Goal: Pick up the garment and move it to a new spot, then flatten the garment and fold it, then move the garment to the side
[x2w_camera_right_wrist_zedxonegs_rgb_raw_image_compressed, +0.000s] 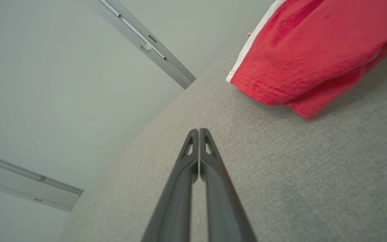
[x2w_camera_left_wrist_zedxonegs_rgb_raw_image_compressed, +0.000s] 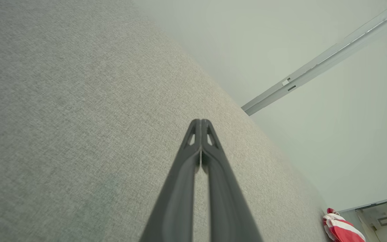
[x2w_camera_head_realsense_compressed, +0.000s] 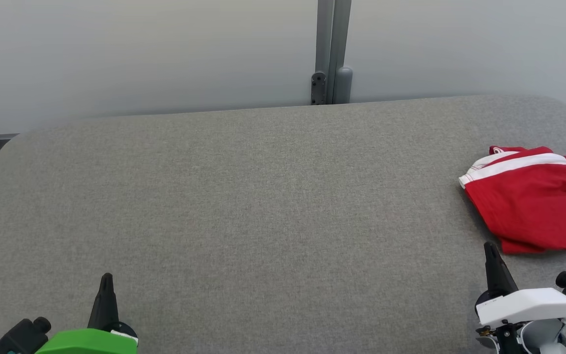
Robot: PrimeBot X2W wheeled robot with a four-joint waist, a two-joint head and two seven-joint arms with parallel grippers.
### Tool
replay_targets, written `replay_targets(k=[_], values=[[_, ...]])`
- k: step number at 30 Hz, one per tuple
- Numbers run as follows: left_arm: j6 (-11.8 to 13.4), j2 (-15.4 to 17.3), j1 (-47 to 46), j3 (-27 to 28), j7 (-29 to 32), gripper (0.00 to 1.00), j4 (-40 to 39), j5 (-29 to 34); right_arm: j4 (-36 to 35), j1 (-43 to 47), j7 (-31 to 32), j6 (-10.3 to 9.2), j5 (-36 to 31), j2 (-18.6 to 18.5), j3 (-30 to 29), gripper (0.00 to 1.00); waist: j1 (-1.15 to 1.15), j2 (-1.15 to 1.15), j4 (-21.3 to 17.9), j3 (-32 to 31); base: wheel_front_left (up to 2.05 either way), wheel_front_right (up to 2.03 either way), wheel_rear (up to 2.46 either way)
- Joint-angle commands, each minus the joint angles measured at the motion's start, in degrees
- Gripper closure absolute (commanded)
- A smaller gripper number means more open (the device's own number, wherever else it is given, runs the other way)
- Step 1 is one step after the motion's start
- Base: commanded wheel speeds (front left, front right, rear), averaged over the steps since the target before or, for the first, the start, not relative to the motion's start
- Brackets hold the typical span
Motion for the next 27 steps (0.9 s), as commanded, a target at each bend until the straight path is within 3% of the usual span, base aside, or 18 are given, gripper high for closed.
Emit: replay_targets(k=[1, 27], values=[[-0.1, 0.33, -1.71, 0.37, 0.45, 1.0, -0.88, -1.83, -0.5, -1.48, 0.41, 0.03, 2.07, -0.44, -0.23, 1.0, 0.0, 0.0, -0.03, 0.02, 0.0, 0.0, 0.0], [-0.17, 0.45, -4.35, 1.31, 4.73, 1.0, -1.37, -17.89, -0.14, -3.52, 4.75, 0.03, 19.99, -0.59, -0.6, 1.0, 0.0, 0.0, -0.57, 0.34, 0.0, 0.0, 0.0]])
